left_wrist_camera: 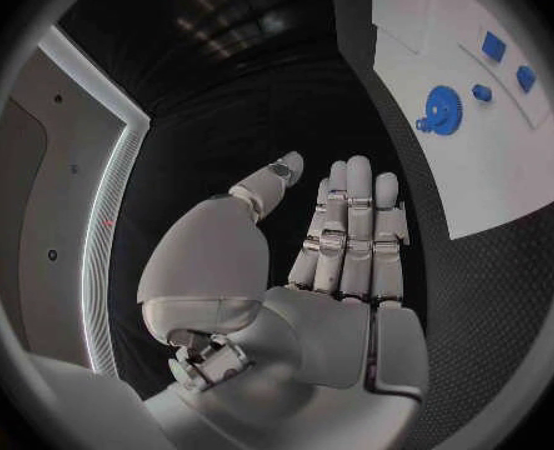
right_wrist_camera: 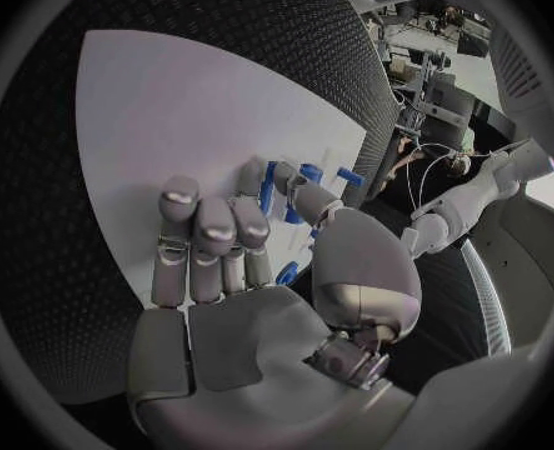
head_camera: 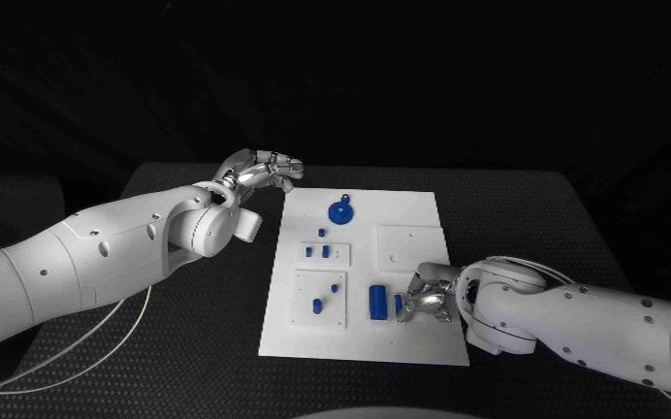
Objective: Assemble the parts on the task board
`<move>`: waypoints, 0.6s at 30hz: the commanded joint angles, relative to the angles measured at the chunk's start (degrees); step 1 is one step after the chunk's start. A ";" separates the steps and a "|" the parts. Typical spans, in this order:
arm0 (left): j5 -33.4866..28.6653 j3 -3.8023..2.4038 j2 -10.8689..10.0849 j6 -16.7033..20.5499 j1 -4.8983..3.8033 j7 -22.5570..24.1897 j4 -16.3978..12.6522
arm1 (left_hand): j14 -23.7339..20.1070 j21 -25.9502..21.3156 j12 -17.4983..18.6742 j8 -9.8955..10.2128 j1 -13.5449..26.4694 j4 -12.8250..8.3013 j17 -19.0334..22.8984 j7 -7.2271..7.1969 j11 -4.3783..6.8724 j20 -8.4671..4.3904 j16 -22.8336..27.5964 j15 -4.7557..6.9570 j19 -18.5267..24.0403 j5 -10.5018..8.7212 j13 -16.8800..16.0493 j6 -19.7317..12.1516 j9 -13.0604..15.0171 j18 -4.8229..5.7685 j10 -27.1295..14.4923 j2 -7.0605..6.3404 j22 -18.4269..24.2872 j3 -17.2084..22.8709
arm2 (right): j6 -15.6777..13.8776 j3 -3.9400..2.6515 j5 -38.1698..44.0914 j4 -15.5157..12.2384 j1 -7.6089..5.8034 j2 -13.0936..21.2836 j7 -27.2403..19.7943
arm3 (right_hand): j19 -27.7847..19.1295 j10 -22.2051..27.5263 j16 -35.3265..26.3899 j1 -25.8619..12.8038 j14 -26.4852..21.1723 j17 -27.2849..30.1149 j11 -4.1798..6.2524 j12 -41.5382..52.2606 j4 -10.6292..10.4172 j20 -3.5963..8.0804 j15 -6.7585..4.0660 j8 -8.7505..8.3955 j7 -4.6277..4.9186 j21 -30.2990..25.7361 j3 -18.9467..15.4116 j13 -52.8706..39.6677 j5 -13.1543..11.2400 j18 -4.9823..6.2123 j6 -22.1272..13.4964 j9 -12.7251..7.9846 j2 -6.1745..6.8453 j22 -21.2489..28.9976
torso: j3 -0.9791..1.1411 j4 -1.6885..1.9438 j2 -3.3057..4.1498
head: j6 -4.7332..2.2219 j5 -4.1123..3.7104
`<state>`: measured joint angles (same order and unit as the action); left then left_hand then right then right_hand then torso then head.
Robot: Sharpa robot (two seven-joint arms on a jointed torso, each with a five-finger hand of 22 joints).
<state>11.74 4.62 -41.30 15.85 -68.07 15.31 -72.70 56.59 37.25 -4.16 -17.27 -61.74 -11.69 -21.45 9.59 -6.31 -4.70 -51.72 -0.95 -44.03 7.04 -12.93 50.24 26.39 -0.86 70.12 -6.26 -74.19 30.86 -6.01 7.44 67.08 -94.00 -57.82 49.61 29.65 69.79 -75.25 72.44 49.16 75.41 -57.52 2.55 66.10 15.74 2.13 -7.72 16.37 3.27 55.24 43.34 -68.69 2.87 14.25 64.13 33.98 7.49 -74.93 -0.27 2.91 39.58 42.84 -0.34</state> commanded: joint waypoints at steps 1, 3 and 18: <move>-0.22 -0.03 0.03 -0.71 -0.04 0.27 -0.12 | 0.12 -0.31 -0.03 -0.38 0.53 0.35 -0.08 -0.11 0.00 0.08 0.23 -0.10 -0.27 0.39 -0.06 -0.47 -0.01 -0.73 -0.54 -0.03 -0.08 0.12 | 1.65 0.37 0.72 0.46 0.38 0.49 1.19 | -0.30 -0.02 -0.35 -0.10 0.01 0.01 -0.03 -0.20 0.23 -0.22 -0.17 0.08 0.49 -0.34 0.01 0.08 0.10 0.76 -0.11 -0.72 1.12 -0.72 | 0.04 -0.02 0.00 | -0.15 -0.04; -0.22 -0.03 0.00 -0.69 -0.04 0.28 -0.05 | 0.12 -0.31 -0.03 -0.38 0.54 0.36 -0.09 -0.11 0.00 0.08 0.24 -0.10 -0.28 0.39 -0.06 -0.48 -0.01 -0.73 -0.54 -0.03 -0.09 0.12 | 1.49 0.36 -0.86 0.29 0.38 0.86 -0.01 | -0.15 0.14 -0.45 -1.05 0.06 0.07 -0.10 -0.51 -0.77 -0.32 -0.15 -0.01 0.53 -0.39 -0.12 0.32 0.20 0.76 -0.11 -0.87 3.70 -0.64 | 0.08 -0.06 0.00 | -0.25 -0.01; -1.44 -0.03 0.23 -0.66 -0.05 0.52 1.60 | 0.12 -0.34 -0.03 -0.39 0.60 0.42 -0.13 -0.10 0.00 0.08 0.27 -0.10 -0.28 0.38 -0.06 -0.48 -0.02 -0.72 -0.56 -0.11 -0.14 0.08 | -3.62 -1.11 -13.38 3.37 -3.55 1.60 -12.09 | -1.64 4.82 -1.14 -8.39 -1.12 -0.02 -1.17 -3.82 -3.67 0.06 0.31 -1.77 1.76 -1.35 -8.79 2.30 0.13 0.76 -4.71 -0.96 8.42 -0.58 | -0.04 -0.33 -0.32 | -2.99 -1.15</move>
<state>11.61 4.62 -41.20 15.84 -68.07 15.29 -71.22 56.59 37.25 -4.16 -17.27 -61.74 -11.53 -21.49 9.59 -6.31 -4.70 -51.73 -0.95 -44.03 7.04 -12.91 50.24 26.39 -0.86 70.12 -6.26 -74.23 31.02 -7.18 6.39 59.17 -91.53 -61.04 51.32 24.07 68.62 -70.72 71.50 41.04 74.50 -57.47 1.33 62.45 12.02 2.26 -7.49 14.79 4.23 54.08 34.82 -66.39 2.88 14.44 60.49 32.96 15.84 -74.92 -0.23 2.69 39.40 40.67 -1.17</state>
